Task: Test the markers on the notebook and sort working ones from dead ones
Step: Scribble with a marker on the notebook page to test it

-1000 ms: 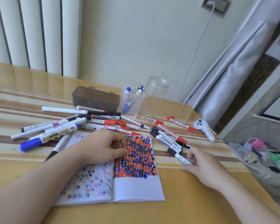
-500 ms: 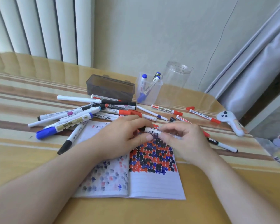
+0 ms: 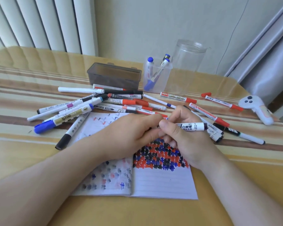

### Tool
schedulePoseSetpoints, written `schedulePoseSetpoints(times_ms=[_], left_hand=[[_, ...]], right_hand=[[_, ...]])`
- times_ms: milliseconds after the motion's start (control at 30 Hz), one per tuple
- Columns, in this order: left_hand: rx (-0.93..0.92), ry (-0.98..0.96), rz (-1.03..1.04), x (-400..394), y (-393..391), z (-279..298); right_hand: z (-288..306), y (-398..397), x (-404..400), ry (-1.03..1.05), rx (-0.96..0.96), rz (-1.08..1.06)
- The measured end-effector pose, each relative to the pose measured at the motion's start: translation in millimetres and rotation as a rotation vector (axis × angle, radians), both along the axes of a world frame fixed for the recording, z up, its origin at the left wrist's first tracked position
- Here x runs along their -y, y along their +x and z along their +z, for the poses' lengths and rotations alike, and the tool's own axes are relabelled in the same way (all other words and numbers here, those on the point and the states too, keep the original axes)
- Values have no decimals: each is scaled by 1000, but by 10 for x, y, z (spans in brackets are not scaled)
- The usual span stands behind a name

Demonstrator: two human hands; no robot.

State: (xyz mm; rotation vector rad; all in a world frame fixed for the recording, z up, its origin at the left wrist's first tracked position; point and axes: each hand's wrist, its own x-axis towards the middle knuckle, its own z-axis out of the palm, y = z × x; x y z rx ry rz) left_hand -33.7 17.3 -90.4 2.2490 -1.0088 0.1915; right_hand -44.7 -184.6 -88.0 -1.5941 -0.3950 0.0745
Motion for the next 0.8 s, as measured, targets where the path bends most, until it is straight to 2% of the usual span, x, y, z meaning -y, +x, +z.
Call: schedulePoseSetpoints(times_ms=[367,433,533,600,700,800], left_hand=[[-174,-53,6,-45,-3,2],[-174,-51,4,-64,-8,20],[-169,35,34,-60,-16,3],[-115,112,47,-42,-24,-18],[-18,235,2,-14,-19,-21],[-63,298,-26,-13,-3,7]], right_hand=[[5,-39,36,3,52,91],[8,-9,55,15,35,43],[106,52,185,205,-72,-81],[221,72,336,243,-122,-126],[338,-57,505,91,-173,-88],[214,-318,553,-204,-144,-73]])
